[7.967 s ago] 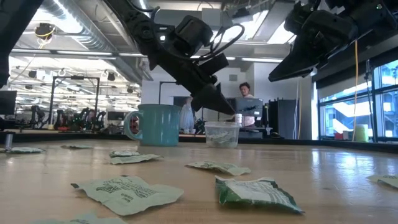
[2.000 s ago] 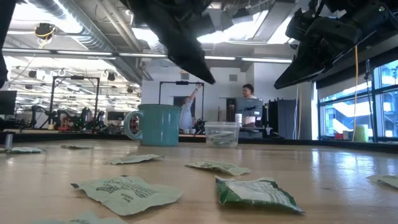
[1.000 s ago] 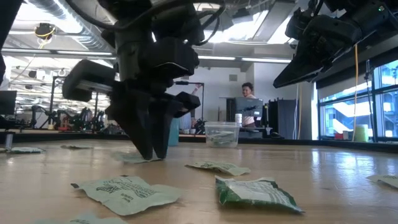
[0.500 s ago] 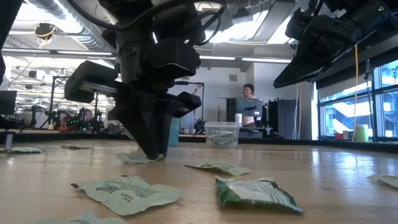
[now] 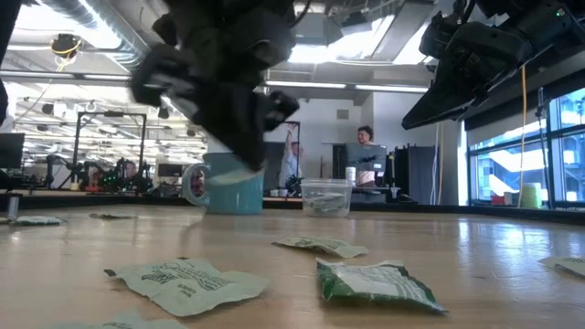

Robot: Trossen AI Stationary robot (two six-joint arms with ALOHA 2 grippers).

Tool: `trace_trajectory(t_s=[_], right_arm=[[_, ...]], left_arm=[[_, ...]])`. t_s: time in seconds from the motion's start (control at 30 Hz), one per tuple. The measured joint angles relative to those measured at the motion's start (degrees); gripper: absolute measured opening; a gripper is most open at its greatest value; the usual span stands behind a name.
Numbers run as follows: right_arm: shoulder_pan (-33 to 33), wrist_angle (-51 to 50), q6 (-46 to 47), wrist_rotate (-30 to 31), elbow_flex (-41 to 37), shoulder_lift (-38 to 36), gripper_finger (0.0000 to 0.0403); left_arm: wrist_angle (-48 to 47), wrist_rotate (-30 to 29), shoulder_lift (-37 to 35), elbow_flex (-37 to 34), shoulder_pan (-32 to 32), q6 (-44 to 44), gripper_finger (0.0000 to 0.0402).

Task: Pick and place items into bin
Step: Put the white stevia packet into the transparent bin

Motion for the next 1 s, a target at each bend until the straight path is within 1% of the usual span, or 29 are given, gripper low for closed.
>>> trace_trajectory(t_s=[0.03,0.17,0.23,0.27,0.33,0.43,0.47,0.6,0.7,1.0], right_arm=[[0.0,0.0,0.0,0.0,0.0,0.0,0.0092],[0.0,0.0,-0.1,0.0,0.0,0.0,0.0092],[0.0,0.0,-0.2,0.0,0.0,0.0,0.0092],[0.0,0.0,-0.2,0.0,0.0,0.0,0.0092],[0.0,-0.2,-0.2,0.0,0.0,0.0,0.0092],[0.0,-0.2,-0.2,0.0,0.0,0.0,0.0092],[0.0,-0.2,-0.2,0.0,0.0,0.0,0.0092],[0.0,-0.2,-1.4,0.0,0.0,0.0,0.0092],[0.0,-0.2,-1.5,0.0,0.0,0.0,0.0092],[0.0,-0.3,-1.7,0.0,0.0,0.0,0.0092]], left_arm=[[1.9,-2.1,-0.9,0.0,1.0,-0.6,0.0005],[14.4,-11.8,-3.2,0.1,5.7,-3.4,0.0008],[20.7,-15.2,-3.1,0.1,8.3,-5.2,0.0007],[23.3,-15.9,-3.1,0.1,9.8,-6.1,0.0006],[28.1,-15.6,-2.6,0.2,13.0,-7.2,0.0004],[30.3,-12.8,-1.7,0.2,17.6,-8.0,0.0006],[32.0,-12.7,-1.0,0.2,18.8,-8.7,0.0007],[33.5,-12.4,1.7,0.8,22.6,-11.1,0.0005],[32.6,-11.6,4.5,1.8,23.9,-11.9,0.0005],[30.1,-12.5,10.2,4.9,24.2,-11.7,0.0006]])
